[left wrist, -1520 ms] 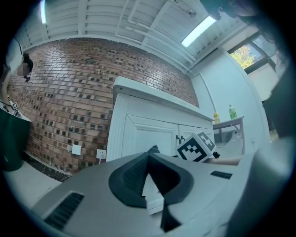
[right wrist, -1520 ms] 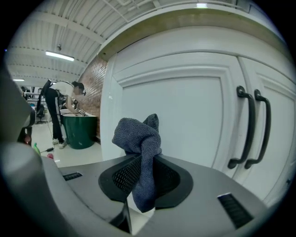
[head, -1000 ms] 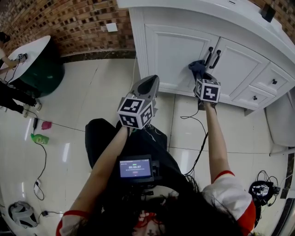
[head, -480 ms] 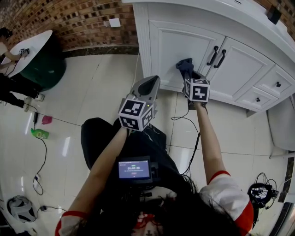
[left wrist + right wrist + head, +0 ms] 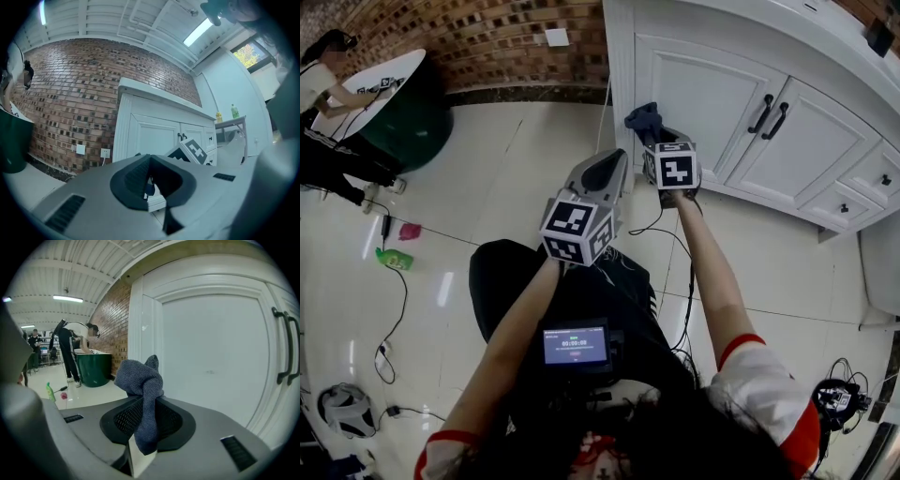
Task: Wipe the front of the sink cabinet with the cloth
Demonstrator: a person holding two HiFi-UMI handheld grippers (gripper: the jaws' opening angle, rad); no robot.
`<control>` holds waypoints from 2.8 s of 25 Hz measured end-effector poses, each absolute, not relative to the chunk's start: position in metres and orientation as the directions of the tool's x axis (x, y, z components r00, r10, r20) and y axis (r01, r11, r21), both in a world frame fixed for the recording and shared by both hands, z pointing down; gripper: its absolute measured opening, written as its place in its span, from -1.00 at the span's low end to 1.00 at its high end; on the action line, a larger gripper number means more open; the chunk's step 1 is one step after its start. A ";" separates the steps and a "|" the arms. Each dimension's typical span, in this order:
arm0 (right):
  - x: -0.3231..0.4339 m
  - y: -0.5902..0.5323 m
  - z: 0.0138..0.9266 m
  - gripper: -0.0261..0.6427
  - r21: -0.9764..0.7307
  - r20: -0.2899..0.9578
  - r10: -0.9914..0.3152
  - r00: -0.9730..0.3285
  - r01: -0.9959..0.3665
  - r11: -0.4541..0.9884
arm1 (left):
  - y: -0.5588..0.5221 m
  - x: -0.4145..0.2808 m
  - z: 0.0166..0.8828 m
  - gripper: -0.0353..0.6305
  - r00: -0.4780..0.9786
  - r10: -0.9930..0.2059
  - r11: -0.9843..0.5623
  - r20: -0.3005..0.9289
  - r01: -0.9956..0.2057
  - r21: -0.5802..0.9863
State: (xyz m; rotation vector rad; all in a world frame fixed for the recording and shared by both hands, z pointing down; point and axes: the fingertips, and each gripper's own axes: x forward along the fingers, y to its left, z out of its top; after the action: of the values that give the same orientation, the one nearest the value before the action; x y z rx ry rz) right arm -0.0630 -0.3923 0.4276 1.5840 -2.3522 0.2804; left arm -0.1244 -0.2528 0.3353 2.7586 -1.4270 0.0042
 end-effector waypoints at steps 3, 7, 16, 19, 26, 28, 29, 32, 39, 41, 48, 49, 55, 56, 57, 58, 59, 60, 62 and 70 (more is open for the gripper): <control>-0.083 -0.396 0.429 -0.66 0.023 0.355 -0.860 -0.366 -0.917 0.399 | -0.250 -0.132 0.339 -0.79 0.581 -0.814 -0.580 0.030 -0.814 0.022; -0.088 -0.397 0.436 -0.66 0.036 0.375 -0.855 -0.358 -0.916 0.400 | -0.249 -0.142 0.338 -0.79 0.573 -0.819 -0.572 0.032 -0.820 0.037; -0.025 -0.402 0.447 -0.66 0.022 0.381 -0.882 -0.276 -0.951 0.307 | -0.258 -0.131 0.343 -0.79 0.589 -0.807 -0.588 0.039 -0.808 0.048; 0.015 -0.398 0.455 -0.66 0.024 0.396 -0.891 -0.222 -0.967 0.252 | -0.257 -0.116 0.347 -0.79 0.607 -0.794 -0.605 0.045 -0.795 0.047; 0.119 -0.375 0.476 -0.66 0.034 0.434 -0.897 -0.089 -0.993 0.115 | -0.258 -0.076 0.355 -0.79 0.645 -0.762 -0.643 0.052 -0.764 0.054; 0.141 -0.368 0.482 -0.66 0.040 0.445 -0.894 -0.059 -0.996 0.085 | -0.259 -0.065 0.360 -0.79 0.656 -0.753 -0.653 0.056 -0.755 0.065; 0.151 -0.365 0.485 -0.66 0.042 0.451 -0.891 -0.045 -0.997 0.072 | -0.259 -0.059 0.362 -0.79 0.661 -0.748 -0.658 0.059 -0.750 0.071; 0.171 -0.359 0.494 -0.66 0.039 0.467 -0.884 -0.022 -0.998 0.045 | -0.260 -0.043 0.367 -0.79 0.675 -0.735 -0.670 0.065 -0.738 0.083; 0.154 -0.358 0.504 -0.66 0.001 0.468 -0.881 -0.068 -0.997 0.078 | -0.262 -0.032 0.373 -0.79 0.680 -0.729 -0.677 0.079 -0.733 0.068; 0.133 -0.361 0.508 -0.66 -0.012 0.470 -0.877 -0.102 -0.994 0.110 | -0.265 -0.035 0.378 -0.79 0.674 -0.733 -0.669 0.088 -0.738 0.084; 0.038 -0.377 0.509 -0.66 -0.040 0.462 -0.854 -0.241 -0.967 0.251 | -0.270 -0.048 0.384 -0.79 0.651 -0.754 -0.641 0.088 -0.759 0.118; 0.024 -0.381 0.507 -0.66 -0.043 0.454 -0.852 -0.261 -0.961 0.272 | -0.272 -0.051 0.382 -0.79 0.647 -0.758 -0.638 0.082 -0.762 0.112; -0.037 -0.400 0.508 -0.66 -0.029 0.460 -0.826 -0.327 -0.935 0.354 | -0.279 -0.077 0.375 -0.79 0.609 -0.791 -0.599 0.059 -0.791 0.123; -0.045 -0.401 0.508 -0.66 -0.031 0.461 -0.820 -0.338 -0.930 0.366 | -0.280 -0.080 0.376 -0.79 0.604 -0.795 -0.594 0.059 -0.794 0.132; -0.053 -0.403 0.509 -0.66 -0.032 0.460 -0.816 -0.349 -0.925 0.378 | -0.281 -0.083 0.376 -0.79 0.601 -0.797 -0.590 0.058 -0.795 0.140; -0.058 -0.404 0.508 -0.66 -0.028 0.456 -0.815 -0.357 -0.921 0.388 | -0.281 -0.085 0.377 -0.79 0.599 -0.799 -0.587 0.057 -0.796 0.146; -0.062 -0.406 0.507 -0.66 -0.023 0.453 -0.815 -0.361 -0.919 0.394 | -0.281 -0.086 0.377 -0.79 0.598 -0.799 -0.586 0.057 -0.797 0.149; -0.063 -0.407 0.507 -0.66 -0.017 0.452 -0.816 -0.360 -0.918 0.396 | -0.281 -0.086 0.377 -0.79 0.599 -0.799 -0.586 0.058 -0.797 0.148; -0.058 -0.407 0.510 -0.66 -0.015 0.465 -0.814 -0.348 -0.923 0.385 | -0.281 -0.087 0.377 -0.79 0.602 -0.796 -0.590 0.061 -0.794 0.144; 0.012 -0.405 0.514 -0.66 0.008 0.475 -0.845 -0.247 -0.959 0.284 | -0.282 -0.086 0.379 -0.79 0.605 -0.793 -0.592 0.071 -0.793 0.144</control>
State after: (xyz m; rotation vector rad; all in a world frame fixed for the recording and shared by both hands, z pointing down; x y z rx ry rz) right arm 0.0125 -0.4050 0.5135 1.6249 -2.1720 0.4010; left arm -0.0856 -0.2818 0.3787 2.6675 -1.3295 -0.0015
